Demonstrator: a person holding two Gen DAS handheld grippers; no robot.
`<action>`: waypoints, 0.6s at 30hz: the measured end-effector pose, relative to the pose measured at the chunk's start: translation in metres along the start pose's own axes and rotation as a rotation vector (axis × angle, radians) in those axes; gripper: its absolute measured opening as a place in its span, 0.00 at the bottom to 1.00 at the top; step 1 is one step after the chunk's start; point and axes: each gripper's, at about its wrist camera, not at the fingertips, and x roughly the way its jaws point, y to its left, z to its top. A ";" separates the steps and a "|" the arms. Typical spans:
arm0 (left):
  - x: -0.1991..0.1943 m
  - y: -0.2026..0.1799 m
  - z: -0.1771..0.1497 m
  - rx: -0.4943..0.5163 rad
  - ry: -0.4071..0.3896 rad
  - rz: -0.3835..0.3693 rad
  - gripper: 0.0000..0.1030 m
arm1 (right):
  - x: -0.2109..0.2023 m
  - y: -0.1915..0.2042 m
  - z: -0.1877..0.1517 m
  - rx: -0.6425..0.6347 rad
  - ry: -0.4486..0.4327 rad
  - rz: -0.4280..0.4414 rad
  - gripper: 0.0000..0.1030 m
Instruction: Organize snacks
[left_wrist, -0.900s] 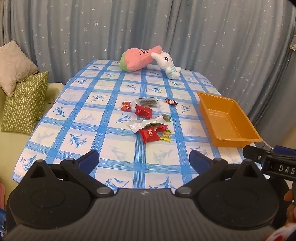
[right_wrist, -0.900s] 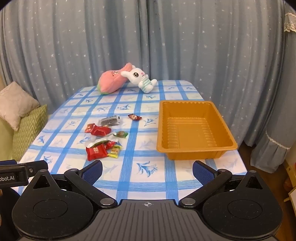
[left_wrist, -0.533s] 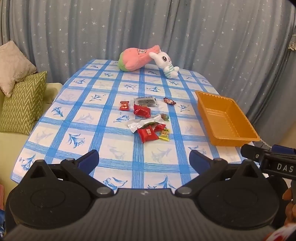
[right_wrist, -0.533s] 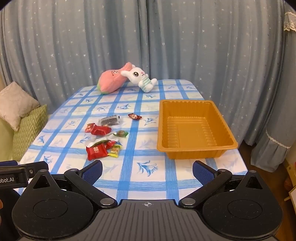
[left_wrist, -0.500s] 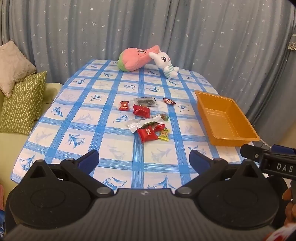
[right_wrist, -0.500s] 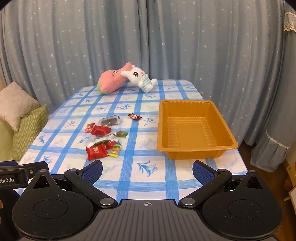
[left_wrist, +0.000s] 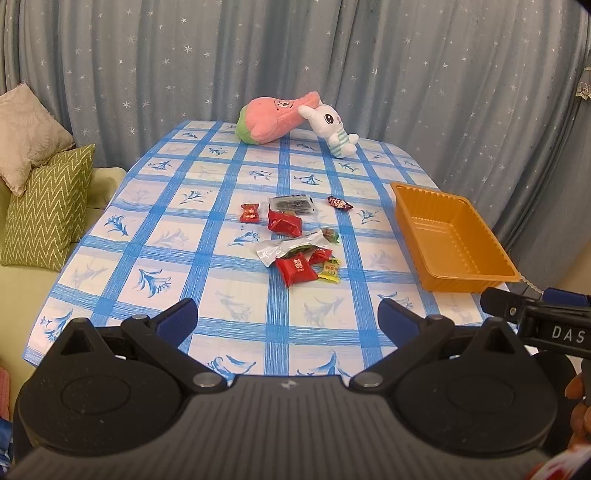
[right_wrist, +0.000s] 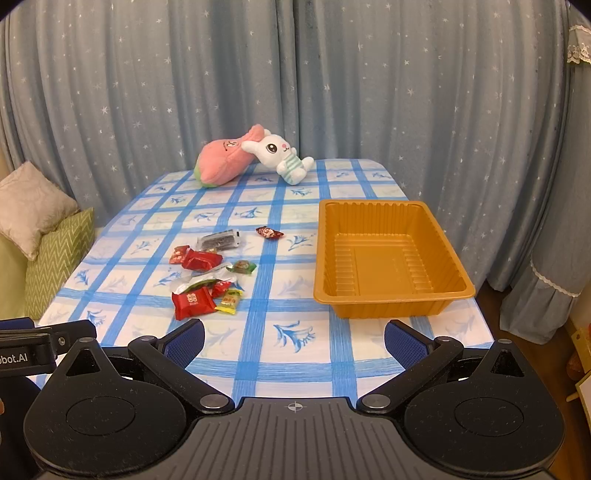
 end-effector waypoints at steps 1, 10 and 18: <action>0.000 0.000 0.000 -0.004 -0.001 -0.001 1.00 | 0.000 0.000 0.000 0.000 0.001 -0.001 1.00; 0.000 0.001 0.000 -0.001 0.000 -0.002 1.00 | 0.000 -0.001 0.002 0.001 0.000 0.001 1.00; 0.000 0.000 0.000 0.000 0.000 0.000 1.00 | 0.000 -0.001 0.002 0.001 0.002 0.000 1.00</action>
